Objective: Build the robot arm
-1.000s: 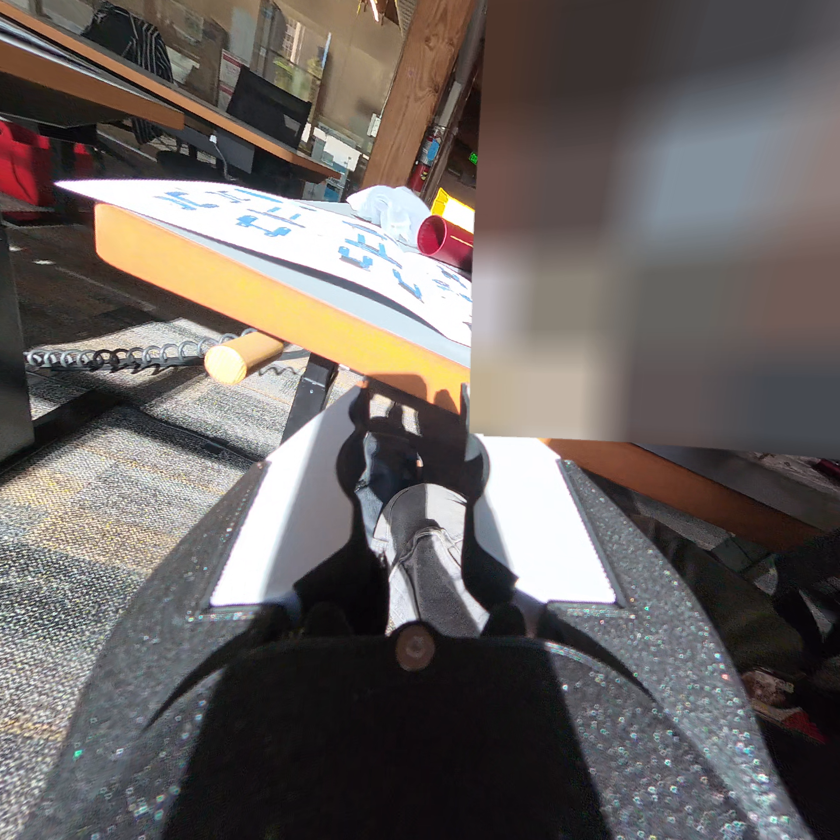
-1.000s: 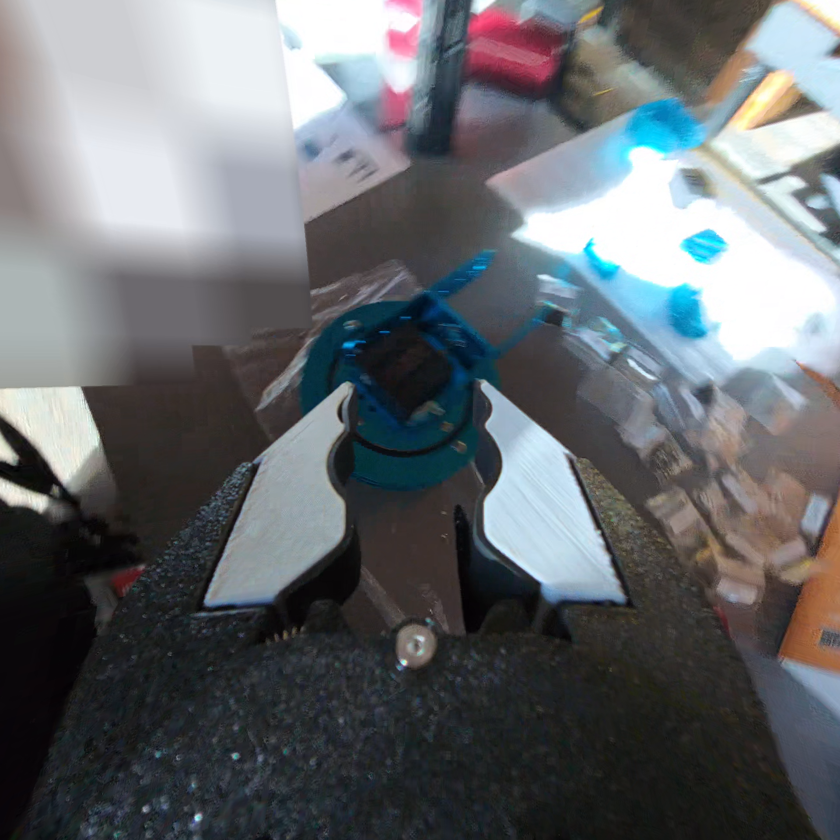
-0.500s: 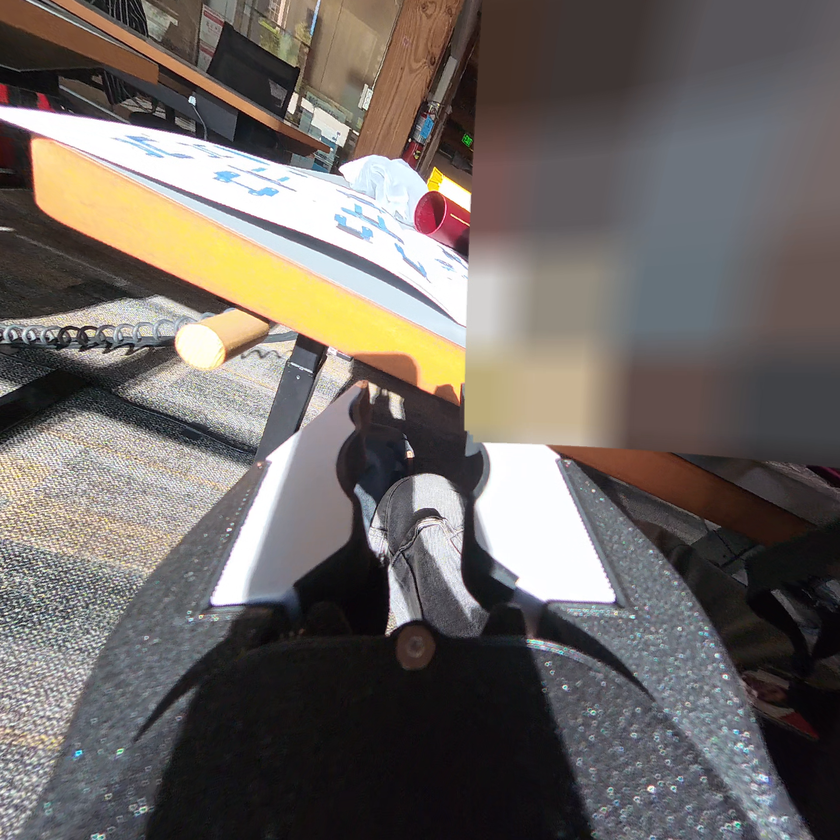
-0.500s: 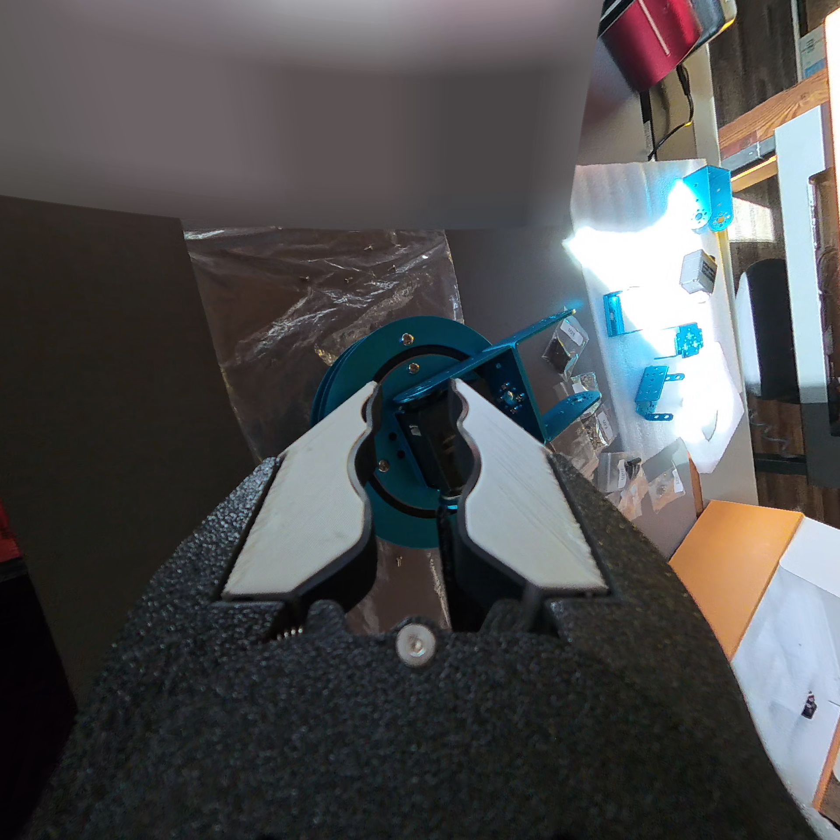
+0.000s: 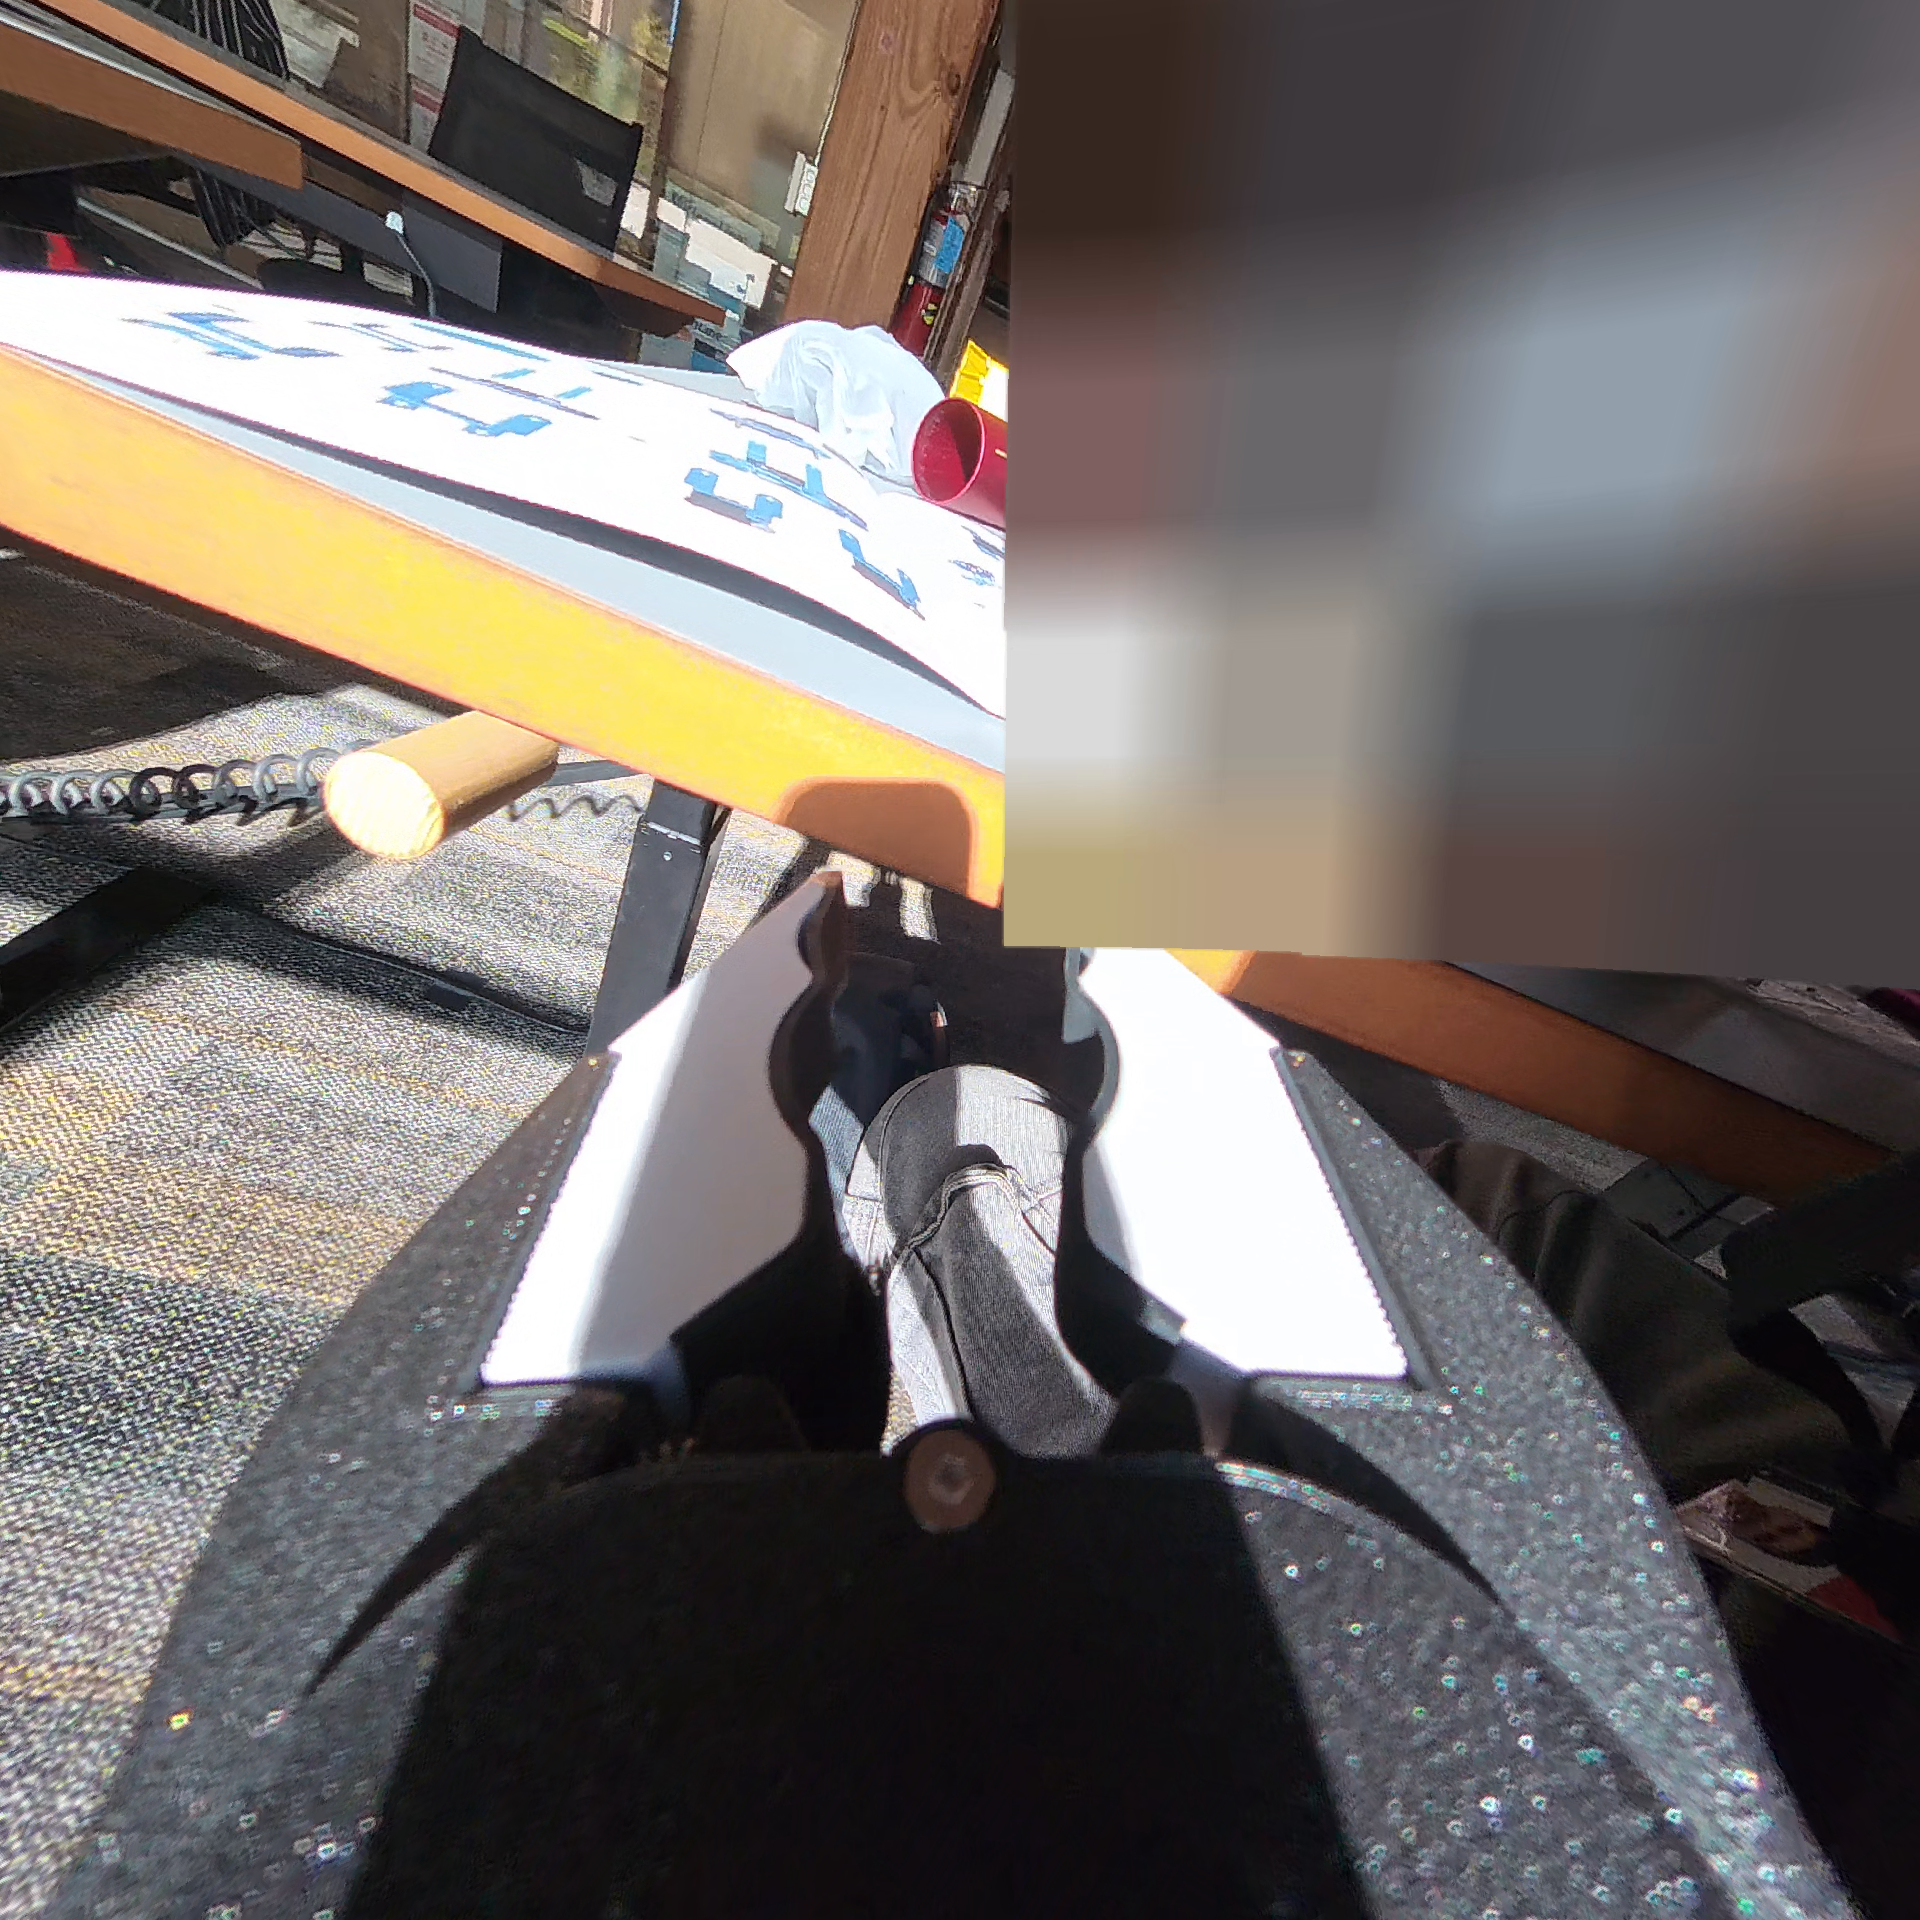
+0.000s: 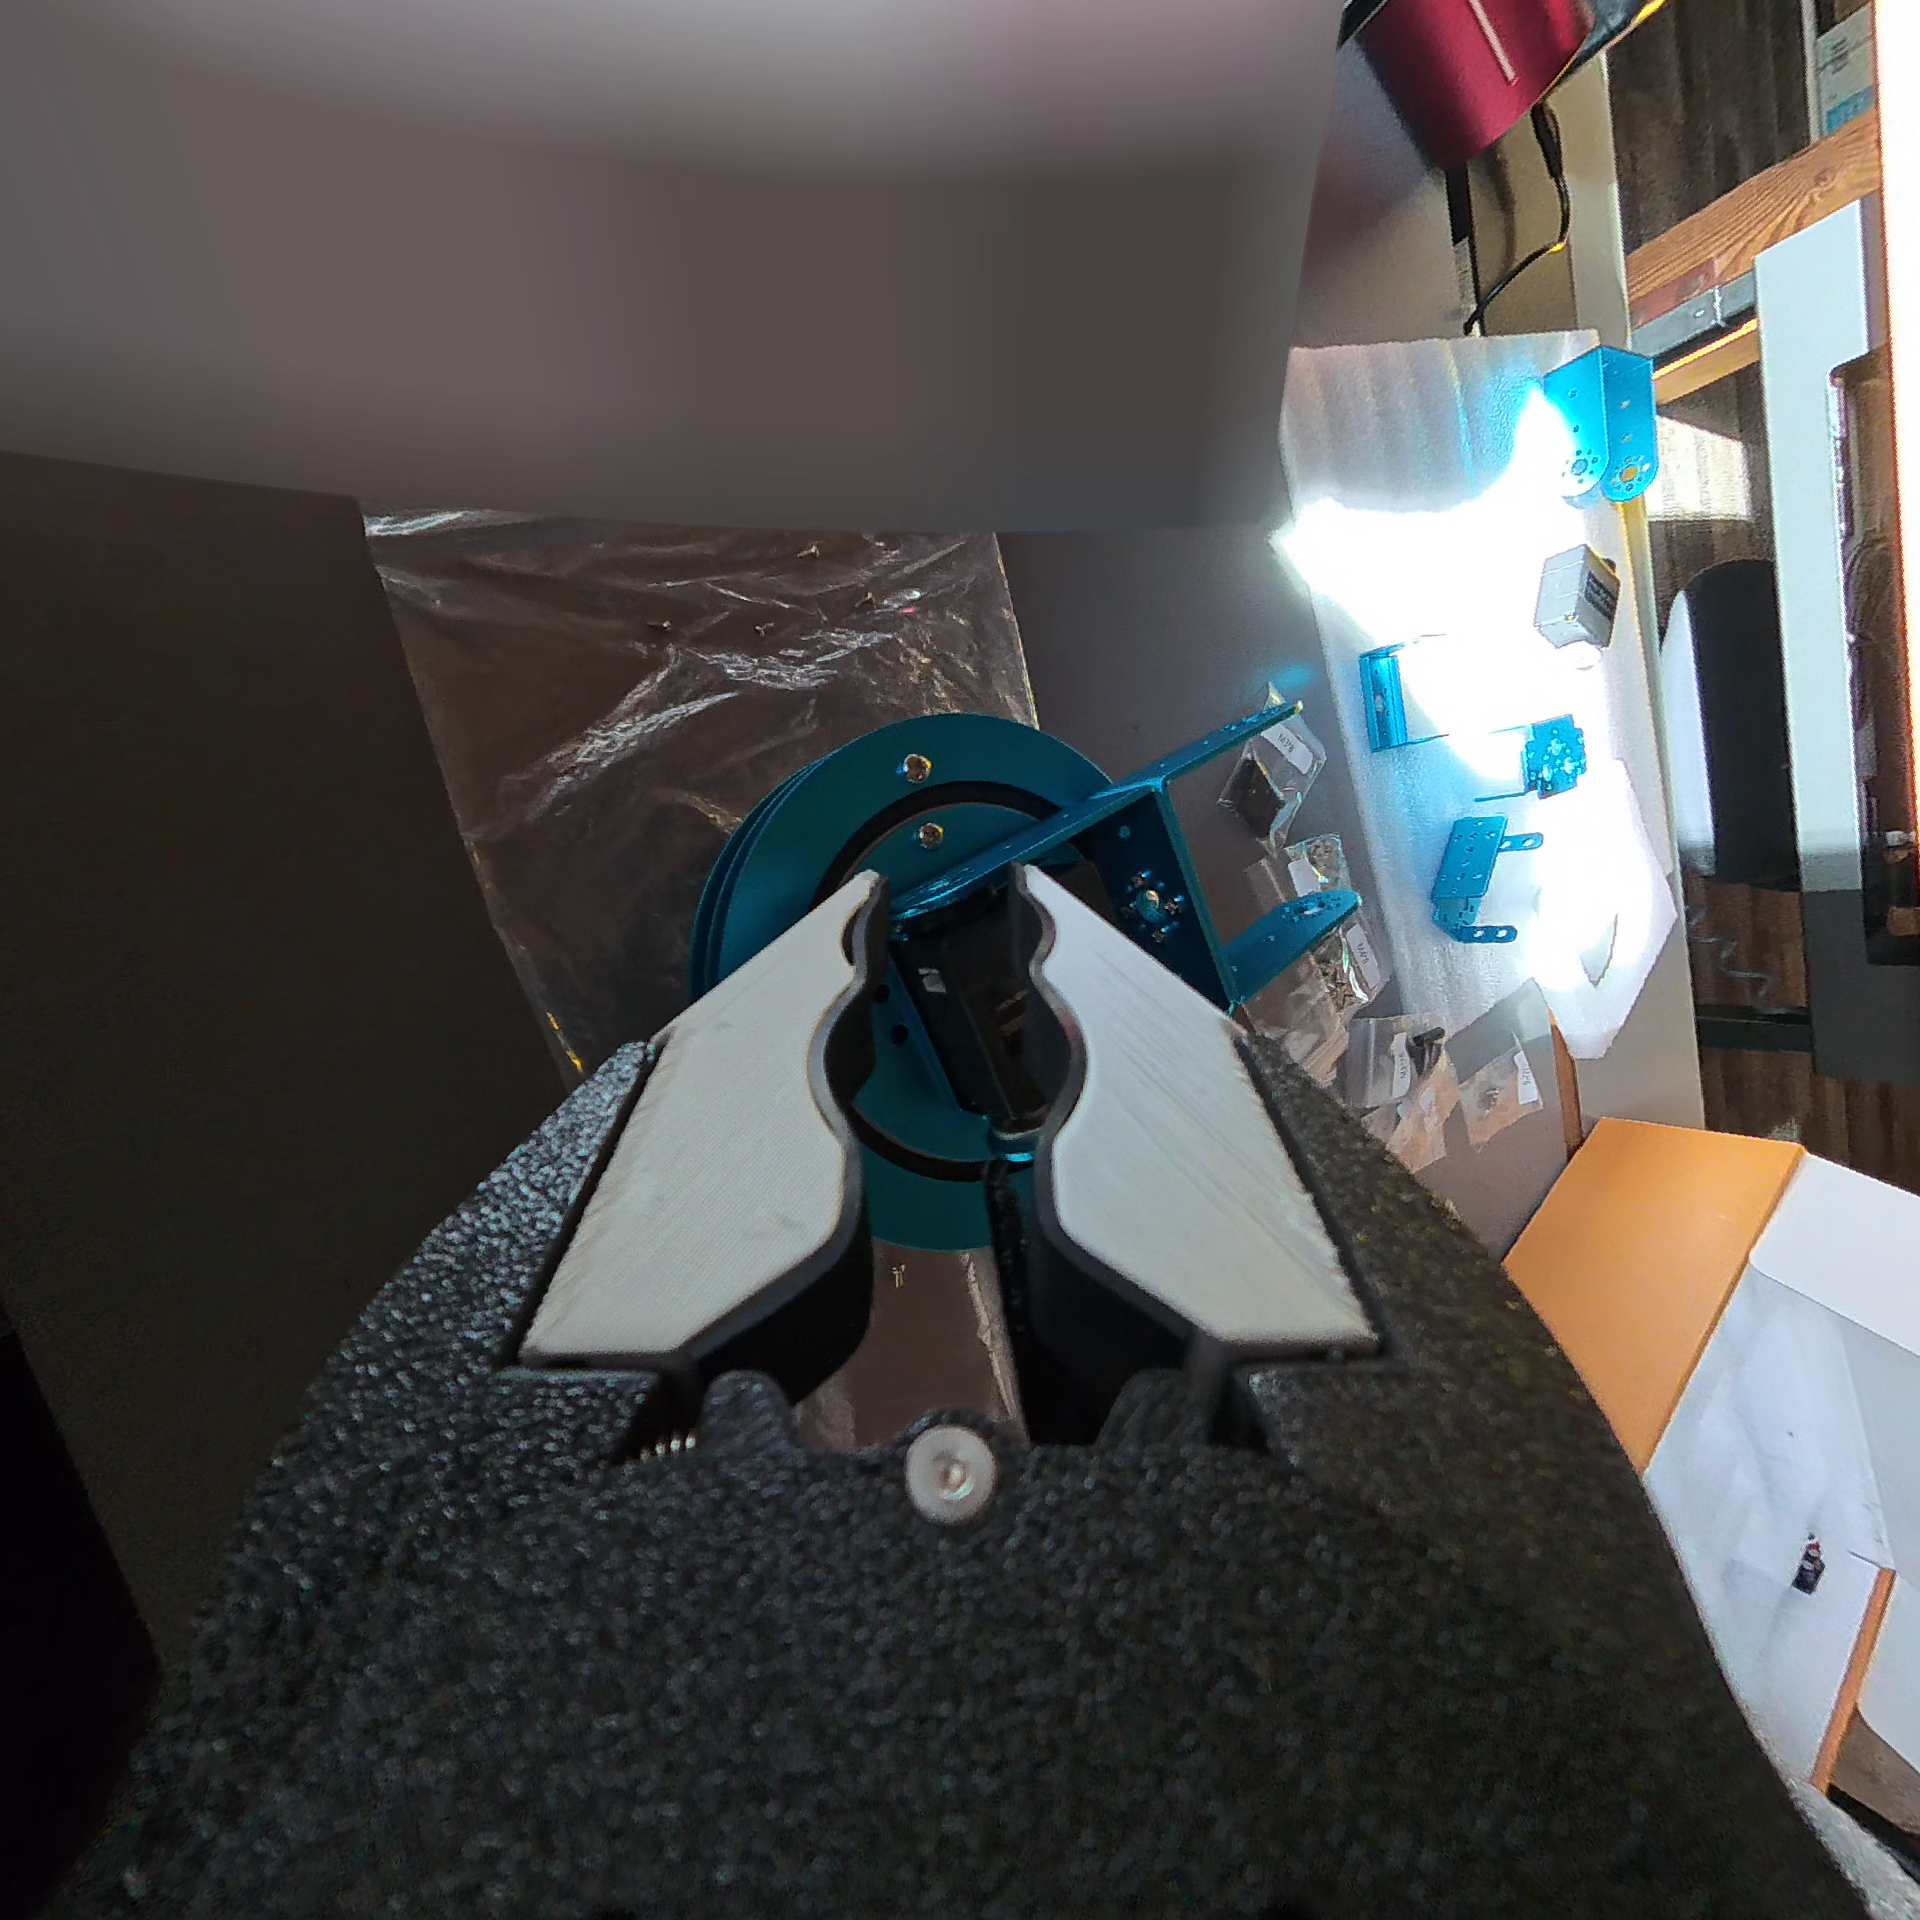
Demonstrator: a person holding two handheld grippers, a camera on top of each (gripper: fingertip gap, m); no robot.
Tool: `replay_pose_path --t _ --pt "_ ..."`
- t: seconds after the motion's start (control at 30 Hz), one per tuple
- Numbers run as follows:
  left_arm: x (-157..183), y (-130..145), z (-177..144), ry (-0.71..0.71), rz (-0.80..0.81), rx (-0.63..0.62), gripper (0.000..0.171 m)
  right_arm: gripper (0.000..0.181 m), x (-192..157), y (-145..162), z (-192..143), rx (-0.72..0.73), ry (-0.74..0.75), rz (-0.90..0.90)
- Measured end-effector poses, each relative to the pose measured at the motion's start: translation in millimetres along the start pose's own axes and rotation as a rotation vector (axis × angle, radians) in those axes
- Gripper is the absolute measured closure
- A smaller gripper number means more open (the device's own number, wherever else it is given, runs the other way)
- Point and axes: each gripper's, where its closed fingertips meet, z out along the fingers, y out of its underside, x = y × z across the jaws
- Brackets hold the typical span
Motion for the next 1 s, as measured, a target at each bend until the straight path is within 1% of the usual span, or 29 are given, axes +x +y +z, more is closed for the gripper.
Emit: replay_pose_path --t 0.23,0.4,0.53,0.63,0.7,0.77,0.8,0.87,0.9,0.97,1.0 --pt "4 5 3 0.013 0.008 -0.017 0.131 0.159 0 1 1 -0.006 0.000 0.041" --pt "6 5 3 0.021 0.006 -0.019 0.131 0.159 0 1 1 -0.019 0.025 0.027" --pt "7 5 3 0.028 0.001 -0.017 0.132 0.157 0 1 1 -0.025 0.012 0.045" --pt "10 5 3 0.038 0.005 -0.019 0.132 0.135 -1 0 -2 -0.029 -0.057 0.040" --pt "13 5 4 0.048 0.008 -0.022 0.132 0.123 8 2 -3 -0.048 -0.097 0.025" --pt "17 7 4 0.063 0.011 -0.031 0.132 0.096 12 12 2 -0.143 -0.200 0.057" --pt "19 9 5 0.069 0.015 -0.036 0.132 0.096 10 12 4 -0.169 -0.261 0.056" --pt "24 11 5 0.081 0.023 -0.046 0.132 0.102 11 4 9 -0.149 -0.338 0.049" --pt "26 11 5 0.085 0.027 -0.050 0.132 0.102 13 0 12 -0.143 -0.372 0.057" --pt "29 13 6 0.093 0.038 -0.056 0.132 0.094 27 -7 15 -0.141 -0.369 0.013" --pt "30 14 6 0.094 0.044 -0.060 0.132 0.096 34 -12 15 -0.135 -0.363 -0.023"
